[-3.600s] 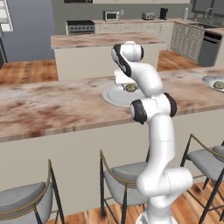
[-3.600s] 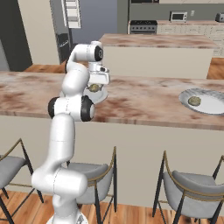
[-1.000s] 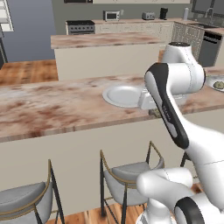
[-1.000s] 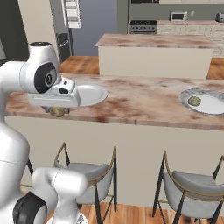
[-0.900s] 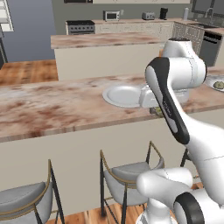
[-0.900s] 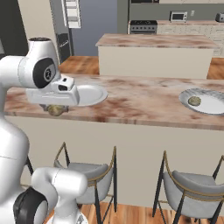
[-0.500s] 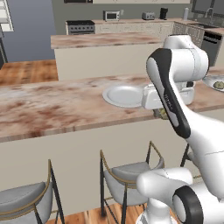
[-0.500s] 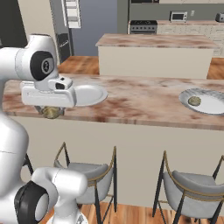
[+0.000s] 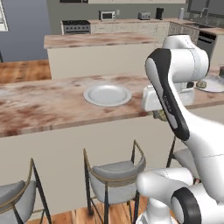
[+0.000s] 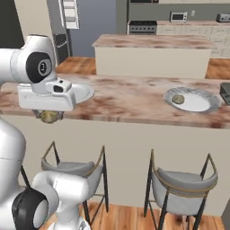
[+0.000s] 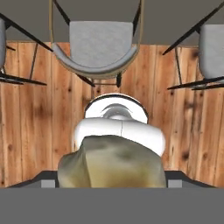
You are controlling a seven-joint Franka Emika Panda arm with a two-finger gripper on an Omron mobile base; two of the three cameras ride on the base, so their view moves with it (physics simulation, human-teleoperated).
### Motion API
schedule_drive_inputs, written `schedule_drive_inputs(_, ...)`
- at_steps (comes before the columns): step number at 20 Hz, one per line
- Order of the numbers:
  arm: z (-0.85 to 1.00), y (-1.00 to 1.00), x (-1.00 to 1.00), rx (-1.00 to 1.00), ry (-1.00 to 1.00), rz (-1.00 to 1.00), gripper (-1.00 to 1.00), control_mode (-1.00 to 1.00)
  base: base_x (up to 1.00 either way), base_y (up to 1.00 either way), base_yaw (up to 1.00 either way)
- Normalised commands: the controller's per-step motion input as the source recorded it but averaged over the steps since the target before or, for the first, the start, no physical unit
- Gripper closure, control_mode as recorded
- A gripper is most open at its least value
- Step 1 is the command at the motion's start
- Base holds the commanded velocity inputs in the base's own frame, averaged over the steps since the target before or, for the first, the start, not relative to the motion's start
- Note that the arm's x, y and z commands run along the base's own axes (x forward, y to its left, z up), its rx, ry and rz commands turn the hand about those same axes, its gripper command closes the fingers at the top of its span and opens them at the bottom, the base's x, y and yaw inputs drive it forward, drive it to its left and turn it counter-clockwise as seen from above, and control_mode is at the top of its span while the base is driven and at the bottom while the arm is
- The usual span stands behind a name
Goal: Place two dumplings into each of the tupperware containers and then place the containers in the fridge.
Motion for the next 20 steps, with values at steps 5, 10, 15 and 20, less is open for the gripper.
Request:
schedule_drive_inputs(5, 0.0, 0.0, 0.0, 0.0, 0.0, 0.0, 1.0, 1.0, -0.14, -1.0, -0.05)
schedule_drive_inputs(10, 0.0, 0.0, 0.0, 0.0, 0.0, 0.0, 1.0, 1.0, -0.01, -1.0, -0.02)
schedule_drive_inputs(15, 0.0, 0.0, 0.0, 0.0, 0.0, 0.0, 1.0, 1.0, 0.0, -1.0, 0.0)
schedule_drive_inputs(20, 0.0, 0.0, 0.0, 0.0, 0.0, 0.0, 1.0, 1.0, 0.0, -0.96, -0.01)
